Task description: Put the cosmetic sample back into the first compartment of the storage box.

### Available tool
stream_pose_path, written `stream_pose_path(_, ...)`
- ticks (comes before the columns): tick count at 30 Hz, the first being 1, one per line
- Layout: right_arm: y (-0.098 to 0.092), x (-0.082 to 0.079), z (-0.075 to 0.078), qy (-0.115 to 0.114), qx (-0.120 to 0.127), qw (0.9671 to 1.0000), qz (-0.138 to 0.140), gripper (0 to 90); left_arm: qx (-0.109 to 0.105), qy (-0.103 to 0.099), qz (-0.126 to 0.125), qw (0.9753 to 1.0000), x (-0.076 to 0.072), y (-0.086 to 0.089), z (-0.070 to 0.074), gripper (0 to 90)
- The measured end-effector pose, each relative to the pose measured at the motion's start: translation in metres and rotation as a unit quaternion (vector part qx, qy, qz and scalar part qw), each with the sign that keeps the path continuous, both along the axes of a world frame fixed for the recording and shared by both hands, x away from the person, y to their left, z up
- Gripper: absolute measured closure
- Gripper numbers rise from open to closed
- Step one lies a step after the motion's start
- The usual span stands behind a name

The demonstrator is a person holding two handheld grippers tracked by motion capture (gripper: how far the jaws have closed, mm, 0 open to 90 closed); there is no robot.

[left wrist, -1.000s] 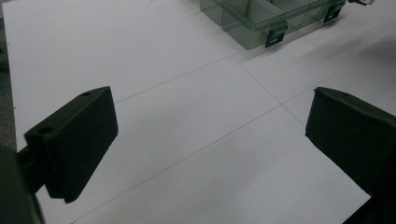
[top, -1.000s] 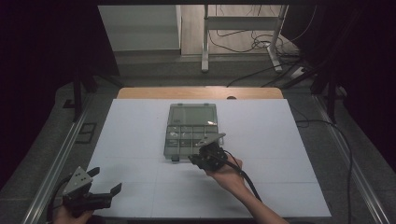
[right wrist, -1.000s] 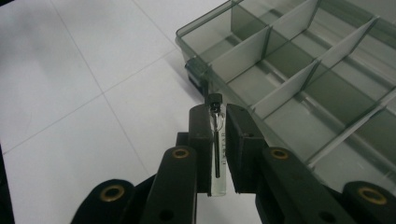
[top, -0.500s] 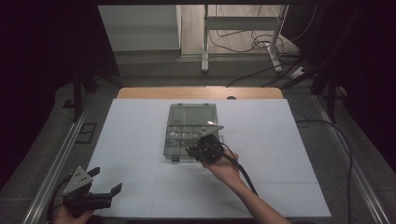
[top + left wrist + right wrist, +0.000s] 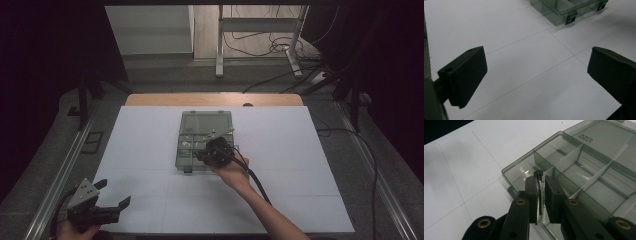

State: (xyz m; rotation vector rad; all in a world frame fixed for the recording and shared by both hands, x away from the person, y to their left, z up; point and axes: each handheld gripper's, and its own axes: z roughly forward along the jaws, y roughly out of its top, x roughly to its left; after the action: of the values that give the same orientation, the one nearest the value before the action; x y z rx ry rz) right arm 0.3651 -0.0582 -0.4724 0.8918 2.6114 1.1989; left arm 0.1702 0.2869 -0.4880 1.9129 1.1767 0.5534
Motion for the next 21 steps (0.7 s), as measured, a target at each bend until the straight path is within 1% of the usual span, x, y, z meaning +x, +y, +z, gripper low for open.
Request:
stream_pose_path(13,0.009,0.015,-0.002,-0.004,0.005,0.9999,-0.008,80.9,-0.001,0.001,0.0,1.0,0.0,0.0,0.0,3.1)
stream_pose_path(21,0.018,0.025,-0.003,-0.01,0.001,0.9999,-0.012,80.9,-0.002,0.002,-0.001,1.0,0.0,0.001,0.0,3.2)
